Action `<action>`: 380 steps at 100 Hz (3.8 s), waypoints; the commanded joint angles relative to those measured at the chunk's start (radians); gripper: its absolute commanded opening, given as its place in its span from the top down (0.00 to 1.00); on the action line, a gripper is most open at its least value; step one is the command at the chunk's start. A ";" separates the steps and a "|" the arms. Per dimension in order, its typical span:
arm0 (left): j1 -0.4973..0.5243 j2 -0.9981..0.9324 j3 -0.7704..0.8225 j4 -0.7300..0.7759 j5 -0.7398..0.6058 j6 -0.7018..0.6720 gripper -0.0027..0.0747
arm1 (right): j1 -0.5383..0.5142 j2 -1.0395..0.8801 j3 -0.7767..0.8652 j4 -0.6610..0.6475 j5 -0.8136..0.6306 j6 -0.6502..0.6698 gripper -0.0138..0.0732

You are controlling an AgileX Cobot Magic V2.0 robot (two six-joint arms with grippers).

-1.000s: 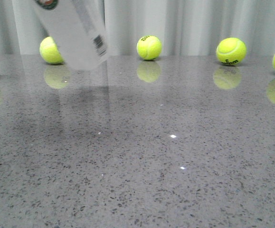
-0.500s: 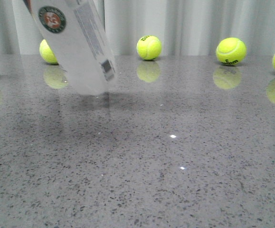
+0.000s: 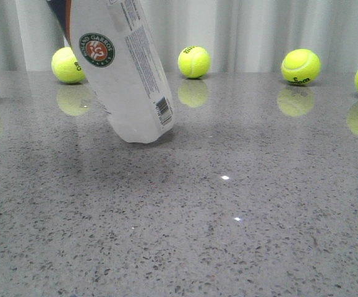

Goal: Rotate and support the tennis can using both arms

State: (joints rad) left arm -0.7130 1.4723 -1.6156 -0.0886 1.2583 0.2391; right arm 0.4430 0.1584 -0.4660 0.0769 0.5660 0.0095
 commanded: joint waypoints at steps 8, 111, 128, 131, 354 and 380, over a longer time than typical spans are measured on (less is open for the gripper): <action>-0.004 -0.016 -0.078 -0.022 -0.047 0.001 0.47 | -0.004 0.010 -0.024 -0.010 -0.071 0.000 0.91; -0.003 0.214 -0.396 -0.001 -0.095 0.025 0.40 | -0.004 0.010 -0.024 -0.010 -0.071 0.000 0.91; -0.003 0.173 -0.396 0.003 -0.174 0.010 0.60 | -0.004 0.010 -0.024 -0.010 -0.071 0.000 0.91; -0.003 0.165 -0.396 0.007 -0.183 0.005 0.67 | -0.004 0.010 -0.024 -0.010 -0.071 0.000 0.91; 0.344 -1.037 1.430 0.050 -1.398 -0.185 0.99 | -0.004 0.010 -0.024 -0.010 -0.071 0.000 0.91; 0.538 -1.287 1.574 0.050 -1.362 -0.185 0.99 | -0.004 0.010 -0.024 -0.010 -0.071 0.000 0.91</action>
State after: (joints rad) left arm -0.2259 0.2544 -0.0533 -0.0388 -0.0567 0.0647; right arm 0.4430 0.1584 -0.4660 0.0753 0.5676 0.0095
